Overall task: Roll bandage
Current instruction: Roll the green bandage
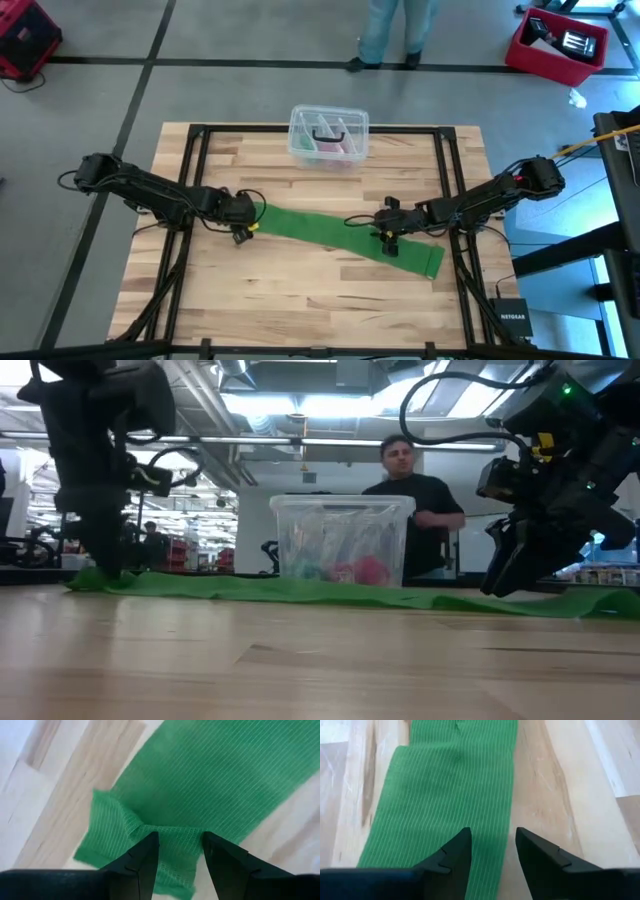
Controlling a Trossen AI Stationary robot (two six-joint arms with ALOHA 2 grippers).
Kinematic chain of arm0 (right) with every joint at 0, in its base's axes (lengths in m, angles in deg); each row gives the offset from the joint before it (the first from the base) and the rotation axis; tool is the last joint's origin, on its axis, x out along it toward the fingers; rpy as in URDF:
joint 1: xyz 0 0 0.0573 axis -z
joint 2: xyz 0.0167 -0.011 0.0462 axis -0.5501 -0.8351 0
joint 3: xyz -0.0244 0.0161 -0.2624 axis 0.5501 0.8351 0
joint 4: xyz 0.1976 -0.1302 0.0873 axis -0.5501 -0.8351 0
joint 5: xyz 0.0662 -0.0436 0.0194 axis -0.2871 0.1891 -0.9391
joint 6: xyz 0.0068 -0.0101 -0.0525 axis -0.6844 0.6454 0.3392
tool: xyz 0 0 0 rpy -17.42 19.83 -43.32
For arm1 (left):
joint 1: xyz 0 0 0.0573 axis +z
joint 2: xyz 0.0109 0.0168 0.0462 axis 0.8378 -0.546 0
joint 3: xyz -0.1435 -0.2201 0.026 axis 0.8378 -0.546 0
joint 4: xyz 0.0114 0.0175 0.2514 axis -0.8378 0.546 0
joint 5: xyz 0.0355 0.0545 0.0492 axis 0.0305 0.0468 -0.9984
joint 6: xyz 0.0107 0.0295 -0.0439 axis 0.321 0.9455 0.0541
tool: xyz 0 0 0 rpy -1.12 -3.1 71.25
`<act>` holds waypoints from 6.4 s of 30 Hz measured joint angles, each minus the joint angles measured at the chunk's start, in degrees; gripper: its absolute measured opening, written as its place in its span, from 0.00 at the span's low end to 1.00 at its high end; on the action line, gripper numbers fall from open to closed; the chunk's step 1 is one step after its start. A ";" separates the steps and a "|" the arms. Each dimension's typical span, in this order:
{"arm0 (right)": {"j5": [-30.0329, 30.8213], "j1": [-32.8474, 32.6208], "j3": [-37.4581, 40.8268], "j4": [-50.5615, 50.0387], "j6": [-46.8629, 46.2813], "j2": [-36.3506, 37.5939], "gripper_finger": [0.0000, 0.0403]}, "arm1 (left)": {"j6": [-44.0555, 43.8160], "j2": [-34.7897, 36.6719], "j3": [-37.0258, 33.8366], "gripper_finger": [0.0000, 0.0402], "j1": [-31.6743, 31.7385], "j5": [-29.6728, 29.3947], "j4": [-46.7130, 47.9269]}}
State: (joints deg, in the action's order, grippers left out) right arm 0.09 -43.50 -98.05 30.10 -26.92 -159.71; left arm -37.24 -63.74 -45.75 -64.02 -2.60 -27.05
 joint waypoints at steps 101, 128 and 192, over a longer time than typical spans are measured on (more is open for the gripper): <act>-2.24 -0.02 2.13 -0.05 0.47 0.81 0.39 | -19.68 2.36 -7.76 0.37 1.37 -5.62 1.74; -5.51 0.07 5.43 -7.27 -2.65 4.97 0.39 | -18.58 2.08 -8.00 0.37 1.84 -4.99 9.43; -8.63 9.03 -59.62 -20.62 20.44 -47.61 0.39 | -22.29 2.08 -8.00 0.37 1.81 -4.16 8.82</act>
State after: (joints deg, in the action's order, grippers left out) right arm -8.54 -34.48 -157.67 9.48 -6.48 -207.32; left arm -59.53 -61.66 -53.74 -62.20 -6.76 -18.23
